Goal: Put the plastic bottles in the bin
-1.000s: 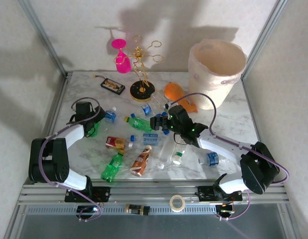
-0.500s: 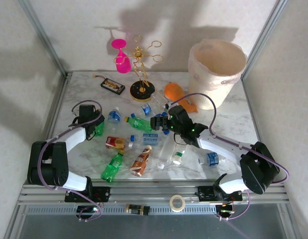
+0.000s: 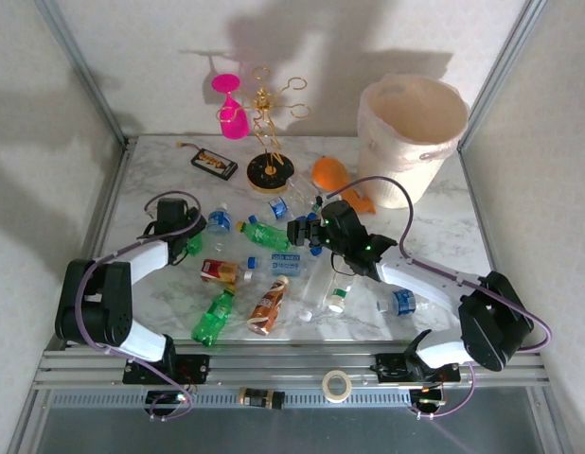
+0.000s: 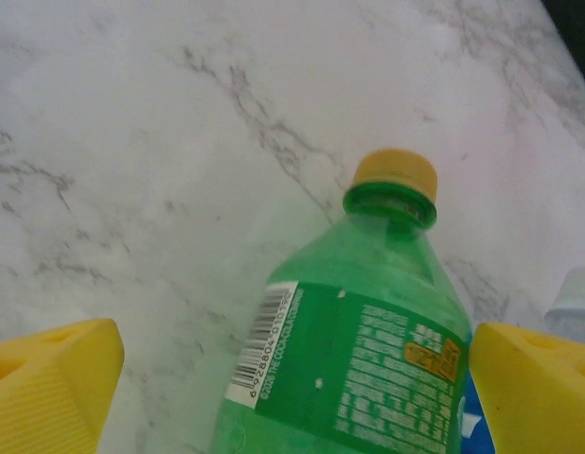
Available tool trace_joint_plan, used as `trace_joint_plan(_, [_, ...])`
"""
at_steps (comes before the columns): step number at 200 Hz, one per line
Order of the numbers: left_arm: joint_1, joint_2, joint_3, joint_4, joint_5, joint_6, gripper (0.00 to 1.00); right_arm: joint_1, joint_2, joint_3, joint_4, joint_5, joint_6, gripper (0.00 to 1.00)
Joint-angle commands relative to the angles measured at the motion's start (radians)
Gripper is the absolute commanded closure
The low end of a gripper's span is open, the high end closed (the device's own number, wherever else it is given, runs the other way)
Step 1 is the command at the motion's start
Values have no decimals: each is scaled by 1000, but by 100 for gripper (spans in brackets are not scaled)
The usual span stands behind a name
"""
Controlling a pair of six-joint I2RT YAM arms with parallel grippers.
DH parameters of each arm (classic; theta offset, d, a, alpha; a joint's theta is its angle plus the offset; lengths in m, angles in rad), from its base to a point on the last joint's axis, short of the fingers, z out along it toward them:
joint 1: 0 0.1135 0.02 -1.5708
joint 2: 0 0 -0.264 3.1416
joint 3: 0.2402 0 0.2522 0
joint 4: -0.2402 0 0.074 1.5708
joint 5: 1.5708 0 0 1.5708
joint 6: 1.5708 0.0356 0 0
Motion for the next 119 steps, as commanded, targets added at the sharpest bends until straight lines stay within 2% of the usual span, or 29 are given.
trace_joint_plan(1, [-14,-13,-43,-79,-15,-15,6,12,-29,-17,0,22,13,1])
trace_joint_plan(40, [-28,-41,-80,-75,-15,-23,6,15,-37,-14,-1,18,16,1])
trace_joint_plan(64, [-30,-34,-96,-55,-24,-23,10,20,-48,-23,7,22,23,1])
trace_joint_plan(119, [-30,25,-99,-8,-17,-20,38,23,-49,-12,-12,27,26,1])
